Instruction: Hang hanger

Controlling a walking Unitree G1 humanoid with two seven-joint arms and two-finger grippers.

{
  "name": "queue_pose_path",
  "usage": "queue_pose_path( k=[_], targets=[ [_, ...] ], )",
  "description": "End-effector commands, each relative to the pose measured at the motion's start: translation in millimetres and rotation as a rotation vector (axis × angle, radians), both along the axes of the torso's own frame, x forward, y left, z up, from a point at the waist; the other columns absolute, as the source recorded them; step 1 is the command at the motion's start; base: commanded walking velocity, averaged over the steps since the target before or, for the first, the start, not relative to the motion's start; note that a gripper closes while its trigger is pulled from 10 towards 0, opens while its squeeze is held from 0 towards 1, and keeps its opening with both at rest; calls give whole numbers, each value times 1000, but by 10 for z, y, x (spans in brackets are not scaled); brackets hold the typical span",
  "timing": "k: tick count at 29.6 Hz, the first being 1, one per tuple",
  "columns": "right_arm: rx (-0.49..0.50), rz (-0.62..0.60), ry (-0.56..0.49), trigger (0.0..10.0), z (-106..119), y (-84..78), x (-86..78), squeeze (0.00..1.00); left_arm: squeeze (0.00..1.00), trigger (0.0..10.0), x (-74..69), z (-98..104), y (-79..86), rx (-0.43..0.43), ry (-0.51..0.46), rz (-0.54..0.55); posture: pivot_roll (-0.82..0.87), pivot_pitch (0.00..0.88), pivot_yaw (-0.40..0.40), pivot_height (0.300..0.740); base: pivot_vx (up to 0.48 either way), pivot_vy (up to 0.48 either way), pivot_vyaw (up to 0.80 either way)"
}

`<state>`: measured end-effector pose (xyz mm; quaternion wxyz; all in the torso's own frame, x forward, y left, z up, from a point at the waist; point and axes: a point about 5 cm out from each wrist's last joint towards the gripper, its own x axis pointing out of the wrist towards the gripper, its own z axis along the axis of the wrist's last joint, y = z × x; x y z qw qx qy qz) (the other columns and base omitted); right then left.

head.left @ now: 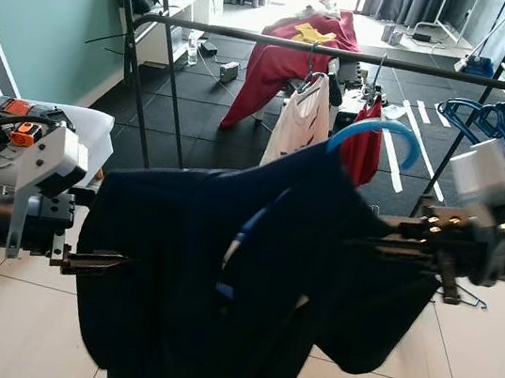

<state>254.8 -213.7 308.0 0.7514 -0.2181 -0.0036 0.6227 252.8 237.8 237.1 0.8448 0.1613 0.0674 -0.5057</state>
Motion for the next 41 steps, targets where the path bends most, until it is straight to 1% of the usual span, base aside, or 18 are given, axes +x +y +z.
queue_pose_path(
  k=[1, 2, 3, 4, 7, 12, 19, 21, 25, 26, 27, 29, 34, 35, 36, 37, 40, 41],
  targets=[
    [15, 17, -10, 0, 49, -13, -38, 0, 1000, 10000, -2, 49, 68, 27, -12, 21, -104, 17, 60, 740, 0, 0, 0],
    [15, 17, -10, 0, 49, -13, -38, 0, 1000, 10000, -2, 49, 68, 27, -12, 21, -104, 17, 60, 740, 0, 0, 0],
    [-10, 21, 5, 0, 9, -14, -53, 0, 1000, 10000, 14, 90, 50, 30, -31, 15, -108, 17, 64, 740, 0, 0, 0],
    [-10, 21, 5, 0, 9, -14, -53, 0, 1000, 10000, 14, 90, 50, 30, -31, 15, -108, 17, 64, 740, 0, 0, 0],
    [-51, 18, 31, 0, -79, -13, -58, 0, 1000, 10000, 31, 174, 12, 32, -68, -11, -107, 16, 65, 740, 0, 0, 0],
    [-70, 11, 51, 0, -137, -7, -43, 0, 1000, 10000, -6, 218, -45, 38, -79, -67, -106, 17, 63, 740, 0, 0, 0],
    [-89, 12, 63, 0, -176, 8, -22, 0, 1000, 10000, -76, 226, -125, 45, -71, -123, -105, 18, 58, 740, 0, 0, 0],
    [-104, 22, 75, 0, -205, 25, -23, 0, 1000, 10000, -119, 202, -172, 64, -50, -159, -106, 17, 57, 740, 0, 0, 0],
    [-112, 24, 80, 0, -222, 31, -24, 0, 1000, 10000, -131, 191, -188, 74, -41, -172, -106, 17, 57, 740, 0, 0, 0],
    [-123, 36, 90, 0, -266, 60, -29, 0, 1000, 10000, -142, 182, -237, 71, -35, -195, -103, 16, 56, 740, 0, 0, 0],
    [-123, 36, 90, 0, -266, 60, -29, 0, 1000, 10000, -142, 182, -237, 71, -35, -195, -103, 16, 56, 740, 0, 0, 0],
    [-129, 61, 100, 0, -310, 128, -39, 0, 1000, 10000, -140, 164, -316, 70, -33, -224, -103, 15, 56, 740, 0, 0, 0],
    [-132, 81, 104, 0, -321, 179, -47, 0, 1000, 10000, -133, 146, -367, 78, -30, -238, -106, 14, 56, 740, 0, 0, 0],
    [-150, 98, 114, 0, -363, 216, -61, 0, 941, 10000, -135, 141, -390, 83, -24, -245, -107, 12, 57, 740, 0, 0, 0],
    [-150, 98, 114, 0, -363, 216, -61, 0, 941, 10000, -135, 141, -390, 83, -24, -245, -107, 12, 57, 740, 0, 0, 0],
    [-171, 122, 129, 0, -431, 267, -83, 0, 737, 10000, -144, 133, -417, 91, -10, -257, -108, 12, 57, 740, 0, 0, 0],
    [-171, 122, 129, 0, -431, 267, -83, 0, 737, 10000, -144, 133, -417, 91, -10, -257, -108, 12, 57, 740, 0, 0, 0],
    [-171, 128, 131, 0, -445, 283, -87, 0, 580, 10000, -154, 123, -427, 98, 4, -266, -106, 12, 58, 740, 0, 0, 0]
  ],
)
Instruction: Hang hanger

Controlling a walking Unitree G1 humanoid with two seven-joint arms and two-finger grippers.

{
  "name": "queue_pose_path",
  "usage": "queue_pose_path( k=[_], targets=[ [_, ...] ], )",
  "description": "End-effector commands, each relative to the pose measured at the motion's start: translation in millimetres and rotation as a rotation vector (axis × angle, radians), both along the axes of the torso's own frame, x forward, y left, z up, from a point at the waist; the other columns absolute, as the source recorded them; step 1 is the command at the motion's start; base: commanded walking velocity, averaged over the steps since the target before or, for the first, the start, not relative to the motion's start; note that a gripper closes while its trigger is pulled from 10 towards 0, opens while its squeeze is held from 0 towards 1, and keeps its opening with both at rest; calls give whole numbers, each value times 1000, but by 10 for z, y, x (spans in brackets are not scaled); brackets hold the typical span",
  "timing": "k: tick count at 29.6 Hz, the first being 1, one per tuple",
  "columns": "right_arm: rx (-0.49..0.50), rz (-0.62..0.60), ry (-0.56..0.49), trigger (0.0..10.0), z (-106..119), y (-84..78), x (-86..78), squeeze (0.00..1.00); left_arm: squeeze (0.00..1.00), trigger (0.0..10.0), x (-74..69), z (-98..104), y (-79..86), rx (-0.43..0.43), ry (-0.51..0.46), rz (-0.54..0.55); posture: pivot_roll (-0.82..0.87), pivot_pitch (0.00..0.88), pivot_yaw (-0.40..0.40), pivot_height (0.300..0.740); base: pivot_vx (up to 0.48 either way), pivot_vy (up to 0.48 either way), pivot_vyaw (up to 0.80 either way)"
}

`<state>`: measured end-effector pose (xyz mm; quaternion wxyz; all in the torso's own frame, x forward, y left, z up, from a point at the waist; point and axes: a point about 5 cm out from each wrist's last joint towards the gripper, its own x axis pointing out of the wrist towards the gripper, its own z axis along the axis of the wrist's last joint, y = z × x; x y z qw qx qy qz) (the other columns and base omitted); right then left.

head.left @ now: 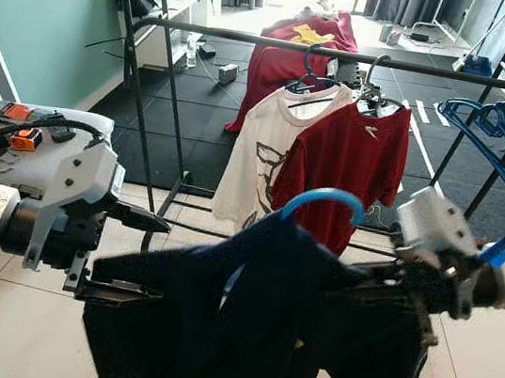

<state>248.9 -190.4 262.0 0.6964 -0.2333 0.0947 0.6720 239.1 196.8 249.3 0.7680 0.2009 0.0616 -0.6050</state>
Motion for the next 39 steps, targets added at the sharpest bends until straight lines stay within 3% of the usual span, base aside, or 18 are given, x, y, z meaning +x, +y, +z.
queue_pose_path(
  k=[1, 2, 3, 14, 26, 27, 28, 31, 32, 33, 37, 38, 39],
  targets=[
    [5, 31, -17, 0, 16, 58, -27, 0, 263, 5569, -29, -12, -23, 37, 21, -22, -105, 10, 59, 740, 0, 0, 0],
    [5, 31, -17, 0, 16, 58, -27, 0, 263, 5569, -29, -12, -23, 37, 21, -22, -105, 10, 59, 740, 0, 0, 0],
    [6, 32, -18, 0, 17, 62, -26, 0, 0, 0, -35, -29, -21, 53, 31, -22, -105, 10, 59, 740, 0, 0, 0],
    [2, 31, -23, 0, 31, 62, -32, 0, 0, 0, -32, -97, 22, 136, 42, 2, -107, 13, 57, 740, 0, 0, 0],
    [8, 20, -37, 0, -4, 109, -1, 0, 0, 0, 20, -69, -2, 108, -3, 36, -107, 14, 55, 740, 0, 0, 0],
    [11, 10, -47, 784, -12, 118, 12, 0, 0, 0, 31, -64, -7, 96, -12, 45, -107, 14, 54, 740, 0, 0, 0],
    [16, -9, -49, 10000, -21, 123, 40, 0, 0, 0, 36, -65, -10, 88, -16, 49, -106, 15, 54, 740, 0, 0, 0],
    [29, -60, -60, 10000, -32, 118, 125, 35, 0, 0, 46, -67, -12, 67, -19, 62, -105, 15, 54, 740, 0, 0, 0],
    [41, -86, -66, 10000, -34, 107, 168, 941, 0, 0, 53, -70, -10, 58, -20, 69, -102, 14, 52, 740, 0, 0, 0],
    [50, -101, -70, 10000, -34, 99, 192, 1000, 0, 0, 58, -72, -8, 53, -22, 74, -102, 14, 52, 740, 0, 0, 0],
    [87, -180, -112, 10000, 1, 37, 286, 1000, 0, 0, 94, -84, 38, 26, -24, 120, -99, 16, 52, 740, 0, 0, 0],
    [139, -291, -174, 10000, 91, -74, 395, 1000, 0, 0, 125, -111, 101, 10, -24, 174, -98, 18, 53, 740, 0, 0, 0],
    [139, -291, -174, 10000, 91, -74, 395, 1000, 0, 0, 125, -111, 101, 10, -24, 174, -98, 18, 53, 740, 0, 0, 0]
  ],
)
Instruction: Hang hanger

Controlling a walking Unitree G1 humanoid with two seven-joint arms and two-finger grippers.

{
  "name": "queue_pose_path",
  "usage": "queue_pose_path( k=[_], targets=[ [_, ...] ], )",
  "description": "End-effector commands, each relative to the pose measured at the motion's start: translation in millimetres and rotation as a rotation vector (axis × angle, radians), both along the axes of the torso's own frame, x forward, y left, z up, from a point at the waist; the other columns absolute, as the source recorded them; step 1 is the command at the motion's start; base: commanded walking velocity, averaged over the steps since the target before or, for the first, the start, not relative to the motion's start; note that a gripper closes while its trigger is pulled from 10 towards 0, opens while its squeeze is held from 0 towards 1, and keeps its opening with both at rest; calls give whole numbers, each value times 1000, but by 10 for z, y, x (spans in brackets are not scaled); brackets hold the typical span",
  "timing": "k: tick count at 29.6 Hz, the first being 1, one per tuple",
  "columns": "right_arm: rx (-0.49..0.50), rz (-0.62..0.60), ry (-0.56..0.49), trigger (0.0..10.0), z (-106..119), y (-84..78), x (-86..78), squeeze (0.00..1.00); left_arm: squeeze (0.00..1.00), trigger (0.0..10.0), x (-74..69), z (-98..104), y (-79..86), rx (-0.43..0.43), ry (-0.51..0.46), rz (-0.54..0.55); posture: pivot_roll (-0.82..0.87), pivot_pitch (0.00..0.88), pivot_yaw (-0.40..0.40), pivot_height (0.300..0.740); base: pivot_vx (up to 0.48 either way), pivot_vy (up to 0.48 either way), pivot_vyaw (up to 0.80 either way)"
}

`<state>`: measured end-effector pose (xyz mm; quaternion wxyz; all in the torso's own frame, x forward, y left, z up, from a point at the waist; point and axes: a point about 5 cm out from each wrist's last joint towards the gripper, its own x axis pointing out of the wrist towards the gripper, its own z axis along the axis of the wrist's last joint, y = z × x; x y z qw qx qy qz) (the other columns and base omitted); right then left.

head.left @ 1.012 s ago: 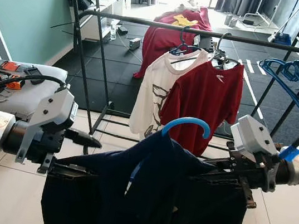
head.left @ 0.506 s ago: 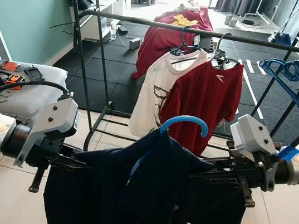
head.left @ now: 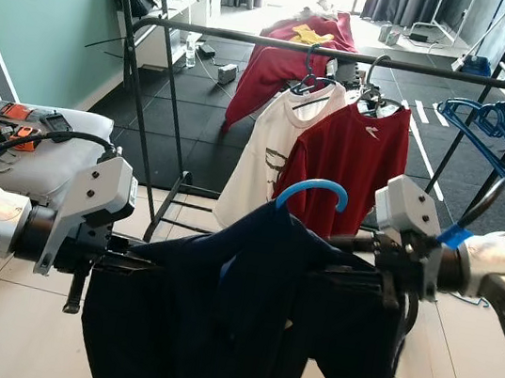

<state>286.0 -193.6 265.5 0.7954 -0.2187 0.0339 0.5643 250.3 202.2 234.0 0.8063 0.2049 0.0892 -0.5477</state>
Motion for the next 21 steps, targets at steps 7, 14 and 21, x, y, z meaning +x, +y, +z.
queue_pose_path(
  k=[7, 14, 21],
  targets=[
    [185, -358, -244, 10000, 377, -387, 240, 1000, 0, 0, 8, -51, 108, -48, -28, 110, -99, 25, 58, 740, 0, 0, 0],
    [403, -380, -198, 10000, 272, -157, 258, 953, 0, 0, 167, -84, -55, -174, -80, 284, -101, 39, 58, 740, 0, 0, 0],
    [407, -283, -65, 10000, -89, 263, 191, 0, 0, 0, 280, -96, -235, -304, -98, 421, -102, 45, 58, 740, 0, 0, 0]
  ],
)
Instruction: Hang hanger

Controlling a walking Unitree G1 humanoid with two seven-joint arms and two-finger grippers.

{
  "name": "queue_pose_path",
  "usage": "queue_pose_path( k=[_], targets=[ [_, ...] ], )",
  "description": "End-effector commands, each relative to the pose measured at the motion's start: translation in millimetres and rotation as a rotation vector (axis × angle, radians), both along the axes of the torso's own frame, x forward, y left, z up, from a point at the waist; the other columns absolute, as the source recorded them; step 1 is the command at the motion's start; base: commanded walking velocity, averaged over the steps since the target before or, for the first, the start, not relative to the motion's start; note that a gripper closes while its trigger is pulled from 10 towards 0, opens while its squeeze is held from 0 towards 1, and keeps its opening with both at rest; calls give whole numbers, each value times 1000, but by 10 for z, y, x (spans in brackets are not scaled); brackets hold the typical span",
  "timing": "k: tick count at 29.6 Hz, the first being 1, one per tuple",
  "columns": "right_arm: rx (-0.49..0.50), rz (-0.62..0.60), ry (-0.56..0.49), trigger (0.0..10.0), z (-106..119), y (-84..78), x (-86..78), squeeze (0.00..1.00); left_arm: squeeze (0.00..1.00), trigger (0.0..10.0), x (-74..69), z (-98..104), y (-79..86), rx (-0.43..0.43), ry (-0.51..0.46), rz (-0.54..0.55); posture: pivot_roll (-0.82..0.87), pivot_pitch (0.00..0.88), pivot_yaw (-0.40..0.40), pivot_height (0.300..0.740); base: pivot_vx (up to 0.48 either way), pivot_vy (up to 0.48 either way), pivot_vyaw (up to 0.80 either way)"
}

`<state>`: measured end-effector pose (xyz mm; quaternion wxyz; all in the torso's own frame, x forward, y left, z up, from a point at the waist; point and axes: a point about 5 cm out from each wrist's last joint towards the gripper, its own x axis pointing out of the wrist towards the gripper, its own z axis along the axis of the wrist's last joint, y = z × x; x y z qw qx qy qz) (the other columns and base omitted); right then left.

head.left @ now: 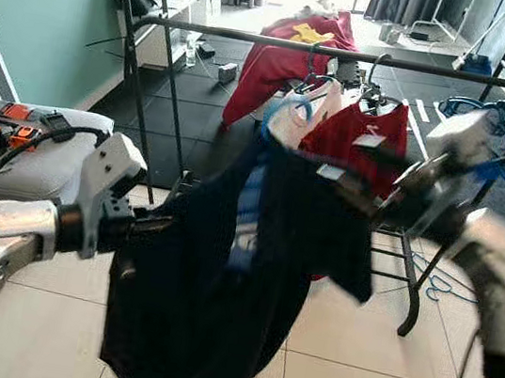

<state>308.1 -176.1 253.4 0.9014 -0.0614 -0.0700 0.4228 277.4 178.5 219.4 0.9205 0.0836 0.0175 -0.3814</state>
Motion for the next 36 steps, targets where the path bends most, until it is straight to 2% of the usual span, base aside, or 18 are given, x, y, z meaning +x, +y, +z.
queue_pose_path(
  k=[1, 2, 3, 5, 6, 11, 13, 14, 16, 19, 25, 26, 28, 30, 31, 33, 34, 36],
  targets=[
    [21, 28, 1, 10000, -12, 167, -19, 0, 0, 0, 16, 34, -39, -30, -22, 57, -102, 45, 58, 740, 0, 0, 0],
    [53, 11, 15, 10000, -32, 230, 21, 0, 0, 2157, 12, 21, -99, -57, -20, 73, -97, 46, 52, 740, 0, 0, 0],
    [53, 11, 15, 10000, -32, 230, 21, 0, 0, 2157, 12, 21, -99, -57, -20, 73, -97, 46, 52, 740, 0, 0, 0],
    [109, -30, 33, 10000, -45, 299, 101, 0, 0, 4275, -10, 27, -203, -87, -27, 85, -92, 44, 45, 740, 0, 0, 0],
    [129, -32, 44, 10000, -59, 338, 120, 0, 0, 4471, -13, 39, -253, -97, -34, 97, -84, 45, 42, 740, 0, 0, 0],
    [146, 2, 65, 10000, -85, 412, 104, 0, 0, 4667, 4, 49, -303, -113, -37, 135, -80, 46, 38, 740, 0, 0, 0],
    [144, 63, 79, 10000, -104, 478, 33, 0, 0, 4667, 22, 55, -333, -122, -35, 166, -78, 46, 37, 740, 0, 0, 0],
    [126, 158, 84, 10000, -113, 526, -83, 0, 0, 4706, 41, 75, -367, -136, -39, 193, -74, 45, 34, 740, 0, 0, 0],
    [126, 158, 84, 10000, -113, 526, -83, 0, 0, 4706, 41, 75, -367, -136, -39, 193, -74, 45, 34, 740, 0, 0, 0],
    [72, 391, 115, 10000, -111, 501, -373, 0, 0, 4588, 85, 143, -446, -169, -57, 231, -78, 44, 35, 740, 0, 0, 0],
    [30, 483, 168, 10000, -158, 439, -512, 0, 0, 4431, 108, 185, -459, -175, -67, 252, -83, 42, 37, 740, 0, 0, 0],
    [-50, 444, 193, 10000, -284, 413, -500, 0, 0, 4235, 110, 227, -463, -186, -75, 251, -87, 40, 41, 740, 0, 0, 0],
    [-50, 444, 193, 10000, -284, 413, -500, 0, 0, 4235, 110, 227, -463, -186, -75, 251, -87, 40, 41, 740, 0, 0, 0],
    [-103, 318, 191, 10000, -382, 381, -370, 0, 0, 4118, 106, 262, -471, -196, -80, 252, -86, 39, 41, 740, 0, 0, 0],
    [-103, 318, 191, 10000, -382, 381, -370, 0, 0, 4118, 106, 262, -471, -196, -80, 252, -86, 39, 41, 740, 0, 0, 0],
    [-77, 23, 126, 10000, -346, 248, -18, 0, 0, 3569, 106, 301, -459, -209, -92, 274, -79, 36, 40, 740, 0, 0, 0],
    [-77, 23, 126, 10000, -346, 248, -18, 0, 0, 3569, 106, 301, -459, -209, -92, 274, -79, 36, 40, 740, 0, 0, 0],
    [-38, -151, 77, 10000, -250, 106, 162, 0, 0, 3529, 99, 327, -466, -225, -90, 284, -78, 36, 39, 740, 0, 0, 0]
  ],
)
